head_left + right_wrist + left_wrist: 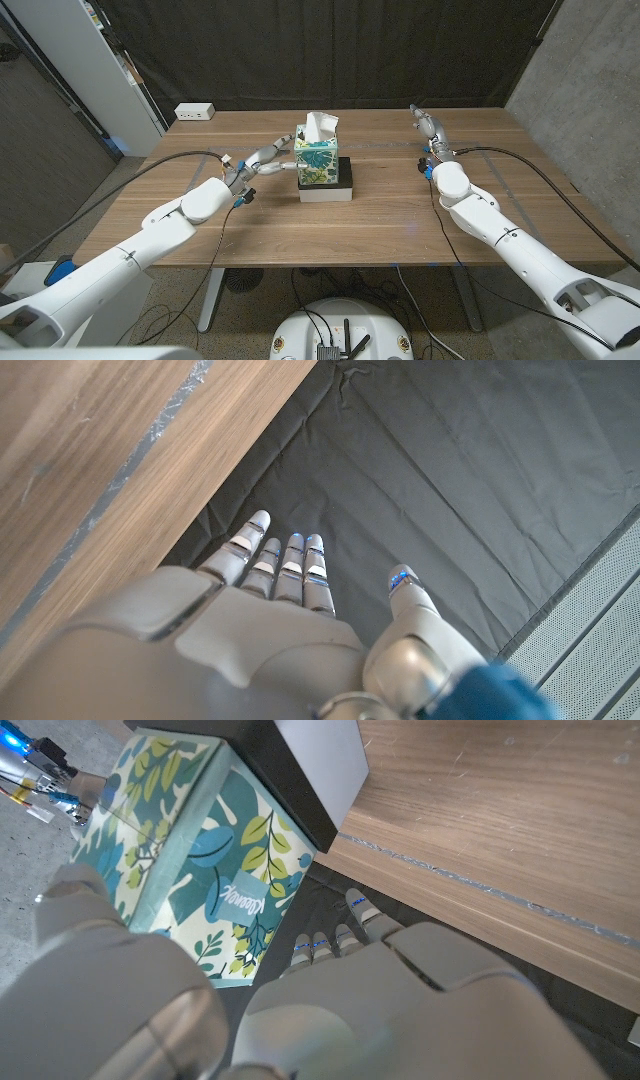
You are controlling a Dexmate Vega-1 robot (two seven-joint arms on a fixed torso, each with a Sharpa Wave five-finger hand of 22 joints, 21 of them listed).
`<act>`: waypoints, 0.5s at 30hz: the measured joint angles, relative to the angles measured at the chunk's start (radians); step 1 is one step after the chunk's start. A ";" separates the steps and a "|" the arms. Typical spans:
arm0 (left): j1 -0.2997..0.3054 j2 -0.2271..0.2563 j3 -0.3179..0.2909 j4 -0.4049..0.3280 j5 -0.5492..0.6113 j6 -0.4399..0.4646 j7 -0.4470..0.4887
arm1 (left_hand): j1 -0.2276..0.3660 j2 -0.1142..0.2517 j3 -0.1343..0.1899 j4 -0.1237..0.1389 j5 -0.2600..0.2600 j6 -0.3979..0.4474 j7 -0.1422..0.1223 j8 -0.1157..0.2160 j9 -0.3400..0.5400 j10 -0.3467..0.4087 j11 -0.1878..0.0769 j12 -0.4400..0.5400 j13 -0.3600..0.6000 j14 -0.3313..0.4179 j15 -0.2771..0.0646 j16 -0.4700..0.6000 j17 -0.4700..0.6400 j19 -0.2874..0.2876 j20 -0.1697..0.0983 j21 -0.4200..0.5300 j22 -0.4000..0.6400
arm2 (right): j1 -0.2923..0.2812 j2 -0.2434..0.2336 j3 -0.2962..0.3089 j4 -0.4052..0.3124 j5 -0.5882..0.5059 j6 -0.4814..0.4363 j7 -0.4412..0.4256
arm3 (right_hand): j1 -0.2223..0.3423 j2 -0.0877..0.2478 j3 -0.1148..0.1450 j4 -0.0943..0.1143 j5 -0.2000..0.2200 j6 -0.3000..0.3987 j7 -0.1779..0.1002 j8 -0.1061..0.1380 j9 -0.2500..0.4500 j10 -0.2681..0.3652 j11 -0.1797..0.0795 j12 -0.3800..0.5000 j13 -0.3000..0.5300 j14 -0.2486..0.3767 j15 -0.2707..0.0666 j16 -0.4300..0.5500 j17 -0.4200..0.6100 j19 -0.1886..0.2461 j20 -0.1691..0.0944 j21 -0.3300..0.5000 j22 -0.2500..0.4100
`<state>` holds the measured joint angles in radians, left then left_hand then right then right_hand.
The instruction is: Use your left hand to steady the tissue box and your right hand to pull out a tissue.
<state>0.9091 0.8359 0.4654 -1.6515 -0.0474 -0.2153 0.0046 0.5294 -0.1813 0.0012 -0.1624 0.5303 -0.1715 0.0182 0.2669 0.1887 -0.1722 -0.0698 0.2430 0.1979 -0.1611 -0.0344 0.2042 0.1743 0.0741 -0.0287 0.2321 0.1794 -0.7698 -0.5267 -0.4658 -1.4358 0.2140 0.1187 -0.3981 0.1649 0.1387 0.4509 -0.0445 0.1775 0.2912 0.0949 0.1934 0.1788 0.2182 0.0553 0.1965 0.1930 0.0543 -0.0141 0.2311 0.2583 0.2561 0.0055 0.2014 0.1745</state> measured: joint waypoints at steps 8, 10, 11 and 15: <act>-0.039 -0.001 0.018 0.023 0.009 -0.017 -0.043 | 0.060 0.005 -0.048 0.001 0.022 0.000 -0.020 0.030 0.005 0.004 -0.015 0.016 0.004 0.072 -0.001 0.000 -0.002 0.086 -0.009 0.016 0.000 | -0.017 -0.007 0.006 -0.027 -0.006 -0.001 -0.003 | 0.000 0.000 -0.004 -0.004 0.000 0.000 0.000 0.000 0.000 0.004 0.004 0.000 0.000 0.000 0.000 0.000 -0.003 0.007 0.007 0.000 0.000; -0.039 -0.001 0.018 0.023 0.009 -0.032 -0.060 | 0.075 0.004 -0.061 0.002 0.026 0.000 -0.030 0.040 0.005 0.026 -0.029 0.020 0.005 0.100 0.000 0.000 -0.002 0.099 -0.010 0.016 0.000 | -0.022 -0.009 0.009 -0.034 -0.006 -0.001 -0.003 | 0.000 0.000 -0.004 -0.004 0.000 0.000 0.000 0.000 0.000 0.004 0.004 0.000 0.000 0.003 0.003 0.000 -0.003 0.007 0.007 0.000 0.000; -0.039 -0.001 0.018 0.023 0.009 -0.036 -0.067 | 0.077 0.006 -0.067 0.003 0.028 0.001 -0.038 0.043 0.005 0.038 -0.034 0.023 0.004 0.111 0.000 0.000 -0.002 0.102 -0.012 0.016 0.000 | -0.026 -0.010 0.010 -0.041 -0.006 -0.001 -0.003 | 0.000 0.000 -0.004 -0.004 0.000 0.000 0.000 0.000 0.000 0.004 0.004 0.000 0.000 0.003 0.003 0.000 -0.003 0.007 0.007 0.000 0.000; -0.112 -0.023 0.051 0.093 0.009 -0.053 -0.098 | 0.102 0.008 -0.090 0.004 0.036 0.001 -0.060 0.058 0.009 0.061 -0.043 0.023 0.002 0.131 0.004 0.000 -0.002 0.104 -0.003 0.008 0.000 | -0.035 -0.013 0.012 -0.058 -0.025 -0.009 -0.024 | 0.000 0.000 -0.004 -0.004 0.000 0.000 0.000 0.000 0.000 0.007 0.007 0.000 0.000 0.003 0.003 0.000 -0.003 0.007 0.007 0.000 0.000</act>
<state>0.7975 0.8133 0.5161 -1.5585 -0.0384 -0.2684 -0.0934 0.6315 -0.1731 -0.0889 -0.1580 0.5662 -0.1700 -0.0418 0.3253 0.1980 -0.1108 -0.1126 0.2664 0.1997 -0.0301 -0.0306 0.2042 0.1720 0.1777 -0.0313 0.2397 0.1793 -0.8046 -0.5397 -0.4536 -1.4936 0.1889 0.1092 -0.4221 0.1650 0.1386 0.4469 -0.0485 0.1776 0.2912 0.0949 0.1934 0.1789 0.2254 0.0625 0.1965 0.1930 0.0578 -0.0107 0.2311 0.2550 0.2633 0.0127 0.2014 0.1745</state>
